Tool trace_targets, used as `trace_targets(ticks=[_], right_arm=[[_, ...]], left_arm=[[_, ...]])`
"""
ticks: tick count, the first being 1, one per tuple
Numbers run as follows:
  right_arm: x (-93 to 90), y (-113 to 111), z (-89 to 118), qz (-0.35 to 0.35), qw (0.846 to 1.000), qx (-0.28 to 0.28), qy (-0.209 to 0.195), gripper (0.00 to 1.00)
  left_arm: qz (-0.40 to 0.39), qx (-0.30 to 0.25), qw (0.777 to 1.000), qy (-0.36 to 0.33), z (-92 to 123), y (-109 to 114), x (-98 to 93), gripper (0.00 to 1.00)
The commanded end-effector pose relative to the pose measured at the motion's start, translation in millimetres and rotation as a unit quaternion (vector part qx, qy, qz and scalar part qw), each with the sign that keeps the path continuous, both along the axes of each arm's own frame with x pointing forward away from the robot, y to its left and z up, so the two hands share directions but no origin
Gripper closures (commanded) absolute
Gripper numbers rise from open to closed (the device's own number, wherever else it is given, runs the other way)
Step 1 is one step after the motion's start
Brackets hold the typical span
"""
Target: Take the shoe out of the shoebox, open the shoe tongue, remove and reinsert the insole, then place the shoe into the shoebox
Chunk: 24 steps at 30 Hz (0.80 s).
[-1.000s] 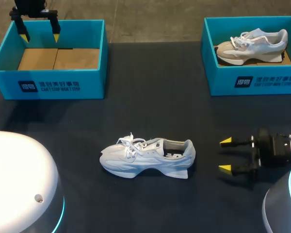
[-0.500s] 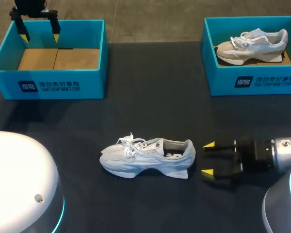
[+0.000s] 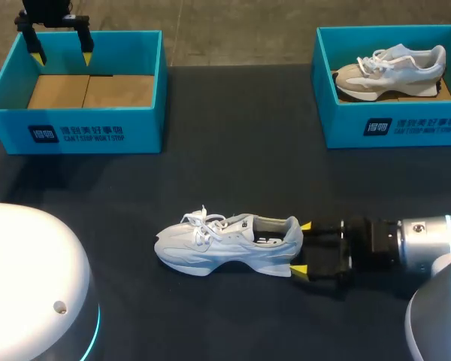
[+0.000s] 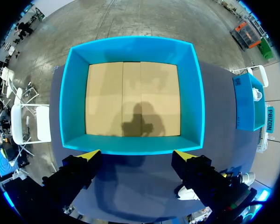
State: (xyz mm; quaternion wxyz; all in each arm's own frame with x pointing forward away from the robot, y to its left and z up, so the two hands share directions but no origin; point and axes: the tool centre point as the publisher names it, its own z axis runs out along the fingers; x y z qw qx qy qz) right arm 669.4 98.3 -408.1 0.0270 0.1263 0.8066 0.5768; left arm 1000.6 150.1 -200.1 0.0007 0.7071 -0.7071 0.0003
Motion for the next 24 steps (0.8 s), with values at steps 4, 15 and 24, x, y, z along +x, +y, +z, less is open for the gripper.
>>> trace_targets(ticks=[4,15,24], right_arm=[[6.1,18,-4,0.003,1.0,-0.001,0.001,0.0],[12.1,27,-7,0.007,1.0,0.004,0.005,0.0],[14.0,32,-8,0.015,1.0,0.006,0.002,0.0]], left_arm=[[0.0,0.0,1.0,0.0,0,0,-0.2,0.0],[0.0,0.0,1.0,0.0,0,0,-0.2,0.0],[0.0,0.0,1.0,0.0,0,0,-0.2,0.0]])
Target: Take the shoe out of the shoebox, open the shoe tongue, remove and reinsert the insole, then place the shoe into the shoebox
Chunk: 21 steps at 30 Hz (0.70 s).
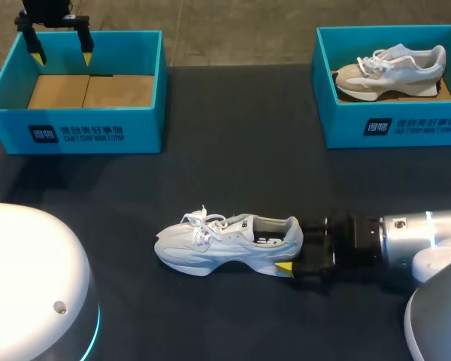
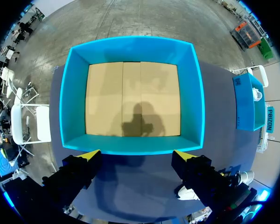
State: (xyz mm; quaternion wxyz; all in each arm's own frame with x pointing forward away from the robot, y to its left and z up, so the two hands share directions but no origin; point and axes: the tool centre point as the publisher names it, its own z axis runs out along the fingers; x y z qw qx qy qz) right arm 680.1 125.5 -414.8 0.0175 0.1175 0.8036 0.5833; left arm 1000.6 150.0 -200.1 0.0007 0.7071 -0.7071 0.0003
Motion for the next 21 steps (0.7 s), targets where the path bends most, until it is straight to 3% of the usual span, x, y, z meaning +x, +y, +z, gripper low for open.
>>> trace_targets(ticks=[1,20,21], right_arm=[[3.7,6,-2,0.005,1.0,-0.001,0.0,0.0],[4.6,17,-4,0.019,1.0,0.008,-0.005,0.0],[4.6,17,-4,0.02,1.0,0.008,-0.006,0.08]], left_arm=[[0.0,0.0,1.0,0.0,0,0,-0.2,0.0],[0.0,0.0,1.0,0.0,0,0,-0.2,0.0],[0.0,0.0,1.0,0.0,0,0,-0.2,0.0]])
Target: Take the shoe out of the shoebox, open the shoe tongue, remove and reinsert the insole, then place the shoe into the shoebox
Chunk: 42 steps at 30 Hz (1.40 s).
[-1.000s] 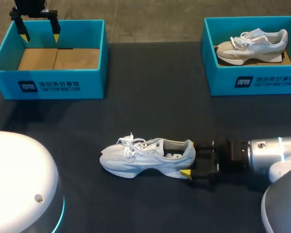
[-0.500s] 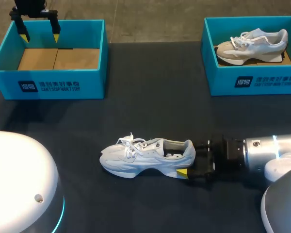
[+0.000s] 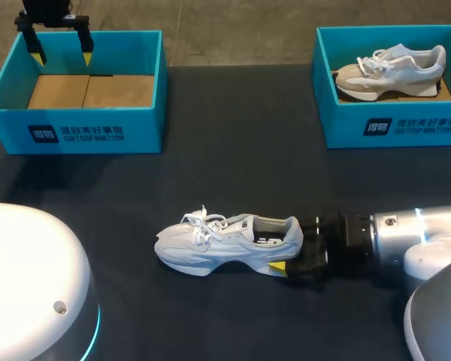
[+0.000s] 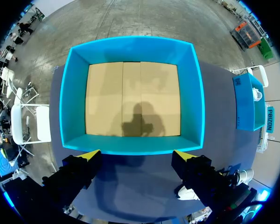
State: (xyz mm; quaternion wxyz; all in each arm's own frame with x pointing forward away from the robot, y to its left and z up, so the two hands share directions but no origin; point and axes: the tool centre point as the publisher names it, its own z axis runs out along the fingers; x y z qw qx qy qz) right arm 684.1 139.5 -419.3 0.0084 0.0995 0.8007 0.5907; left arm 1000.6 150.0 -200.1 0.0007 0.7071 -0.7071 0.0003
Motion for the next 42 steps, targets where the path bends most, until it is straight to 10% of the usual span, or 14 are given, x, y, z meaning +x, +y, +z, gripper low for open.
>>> trace_targets(ticks=[1,4,18,42], right_arm=[[0.5,3,1,0.0,1.0,0.0,-0.002,0.29],[0.8,4,1,0.0,1.0,-0.001,-0.002,1.0],[1.2,7,2,0.013,1.0,0.004,-0.006,1.0],[1.2,7,2,0.013,1.0,0.004,-0.006,1.0]], left_arm=[[0.0,0.0,1.0,0.0,0,0,-0.2,0.0],[0.0,0.0,1.0,0.0,0,0,-0.2,0.0],[0.0,0.0,1.0,0.0,0,0,-0.2,0.0],[0.046,0.016,0.998,0.029,5,-125,-106.0,0.0]])
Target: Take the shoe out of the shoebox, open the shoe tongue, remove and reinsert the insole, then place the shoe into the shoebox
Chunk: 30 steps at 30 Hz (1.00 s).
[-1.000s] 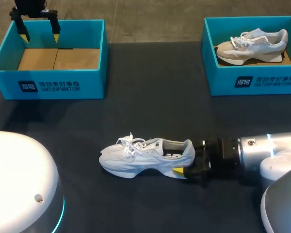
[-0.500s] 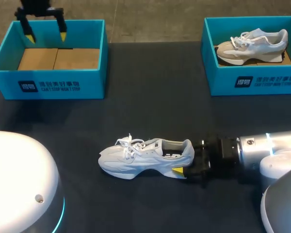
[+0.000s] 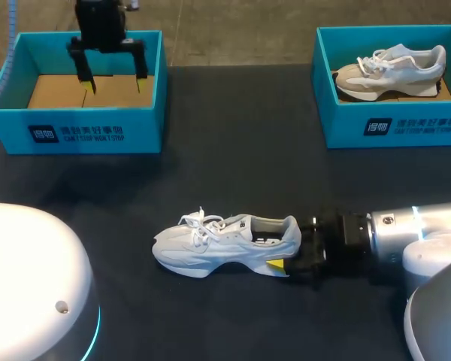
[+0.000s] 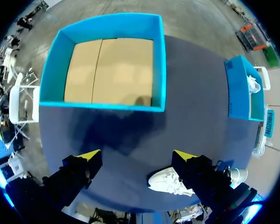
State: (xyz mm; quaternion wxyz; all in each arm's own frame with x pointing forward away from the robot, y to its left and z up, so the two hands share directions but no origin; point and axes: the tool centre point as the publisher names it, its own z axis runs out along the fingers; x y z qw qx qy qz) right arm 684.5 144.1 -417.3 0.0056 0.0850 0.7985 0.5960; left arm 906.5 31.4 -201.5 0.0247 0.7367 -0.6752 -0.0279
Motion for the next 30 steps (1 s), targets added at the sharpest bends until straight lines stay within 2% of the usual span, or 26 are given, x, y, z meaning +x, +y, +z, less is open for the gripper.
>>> trace_targets(ticks=[1,13,17,22,26,30], right_arm=[[0.8,2,0,0.0,1.0,-0.002,0.001,1.0],[0.8,2,0,0.0,1.0,-0.002,0.001,1.0],[0.8,2,0,0.0,1.0,-0.002,0.001,1.0],[0.8,2,0,0.0,1.0,-0.002,0.001,1.0],[0.8,2,0,0.0,1.0,-0.002,0.001,1.0],[0.8,2,0,0.0,1.0,-0.002,0.001,1.0]], left_arm=[[0.002,0.013,1.0,-0.007,6,-7,-11.8,0.0],[0.002,0.013,1.0,-0.007,6,-7,-11.8,0.0],[0.033,0.032,0.999,-0.005,9,-39,-52.2,0.0],[0.019,0.027,0.999,-0.013,7,-70,-107.8,0.0],[0.019,0.004,1.0,-0.013,11,-82,-138.5,0.0],[0.019,-0.019,1.0,-0.013,9,-94,-160.7,0.0]])
